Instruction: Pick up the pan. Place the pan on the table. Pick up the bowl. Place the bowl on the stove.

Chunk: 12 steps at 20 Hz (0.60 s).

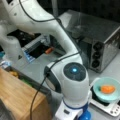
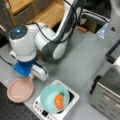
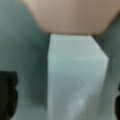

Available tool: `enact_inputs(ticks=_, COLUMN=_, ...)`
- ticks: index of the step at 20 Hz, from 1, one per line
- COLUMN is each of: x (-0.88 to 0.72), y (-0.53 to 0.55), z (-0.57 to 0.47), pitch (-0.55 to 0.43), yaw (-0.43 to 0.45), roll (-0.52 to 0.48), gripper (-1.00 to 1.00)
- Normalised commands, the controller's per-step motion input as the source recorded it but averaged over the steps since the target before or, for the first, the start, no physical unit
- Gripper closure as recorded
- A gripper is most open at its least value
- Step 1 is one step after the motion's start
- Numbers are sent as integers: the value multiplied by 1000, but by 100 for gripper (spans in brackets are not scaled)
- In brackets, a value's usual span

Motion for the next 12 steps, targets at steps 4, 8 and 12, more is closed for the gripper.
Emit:
enact_inputs(ticks=4, x=97, y=-44, z=-131, pitch=-7, yaw=-60, roll=-44, gripper=-100)
enact_inputs(ticks=8, x=107, y=-40, z=-57, pitch=-9, yaw=-64, roll=-44, gripper=-100)
enact_inputs(ticks=12, x=106, y=-20, z=32, pitch=-8, yaw=-65, roll=-39, gripper=-100)
